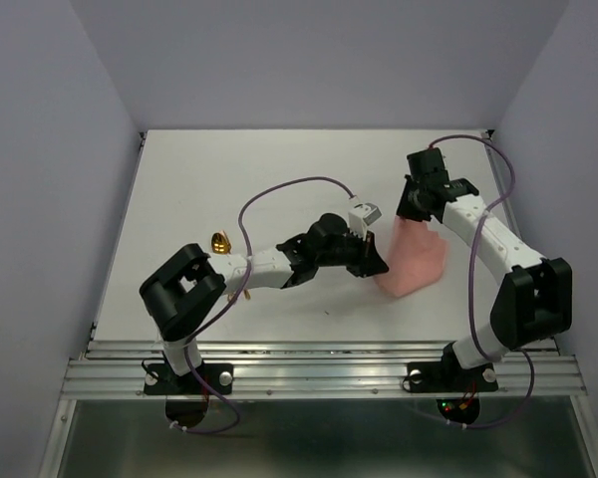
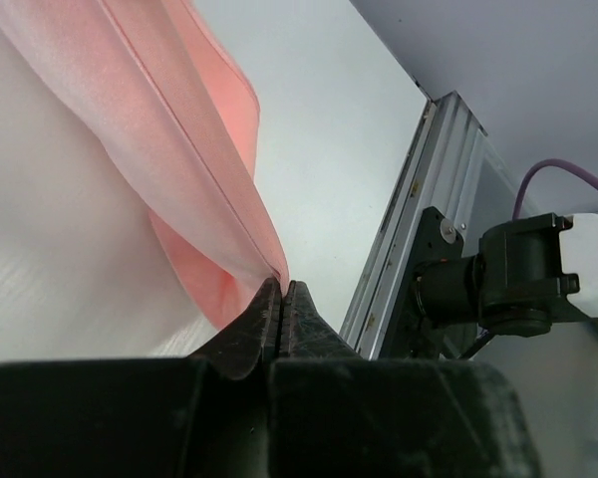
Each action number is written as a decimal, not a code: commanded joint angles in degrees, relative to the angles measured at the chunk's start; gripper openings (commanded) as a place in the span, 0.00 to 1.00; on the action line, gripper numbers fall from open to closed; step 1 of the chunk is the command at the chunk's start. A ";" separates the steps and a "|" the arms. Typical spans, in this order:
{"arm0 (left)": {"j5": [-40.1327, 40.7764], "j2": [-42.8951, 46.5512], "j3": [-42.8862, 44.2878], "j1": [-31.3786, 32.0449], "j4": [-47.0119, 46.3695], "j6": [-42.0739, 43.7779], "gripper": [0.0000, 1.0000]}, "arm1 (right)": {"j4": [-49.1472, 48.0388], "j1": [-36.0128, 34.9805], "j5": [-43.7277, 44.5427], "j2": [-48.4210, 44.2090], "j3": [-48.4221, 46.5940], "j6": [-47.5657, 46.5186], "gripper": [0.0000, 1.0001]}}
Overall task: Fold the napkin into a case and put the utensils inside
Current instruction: Turn over the lower triangle-folded napkin at the center of the board.
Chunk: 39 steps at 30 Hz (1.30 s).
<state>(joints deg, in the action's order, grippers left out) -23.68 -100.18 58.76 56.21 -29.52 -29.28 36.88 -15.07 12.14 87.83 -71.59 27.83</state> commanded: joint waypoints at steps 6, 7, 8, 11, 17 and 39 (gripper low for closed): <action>-2.51 7.11 12.42 1.71 14.82 5.72 0.00 | -11.66 0.74 11.32 -13.29 -5.75 4.68 0.01; -2.42 7.37 14.52 1.80 17.10 6.42 0.00 | -11.31 0.74 12.80 -15.48 -6.01 5.21 0.01; -2.86 7.46 15.23 1.89 17.73 6.69 0.00 | -10.96 0.74 13.52 -16.63 -6.01 5.56 0.01; -2.51 7.63 17.61 2.33 21.06 7.30 0.00 | -9.91 0.74 15.45 -19.88 -5.32 6.35 0.01; 0.82 6.49 23.76 7.68 28.80 8.97 0.00 | -5.78 0.74 18.78 -27.96 -2.42 8.02 0.01; -4.00 2.09 20.70 20.09 16.17 -1.04 0.00 | 16.74 0.74 27.24 -35.99 -0.21 6.10 0.01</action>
<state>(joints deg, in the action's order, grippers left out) -18.24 -99.81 82.24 74.85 -10.83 -27.62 60.69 -15.03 36.21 48.45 -70.67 35.57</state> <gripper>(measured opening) 0.037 0.036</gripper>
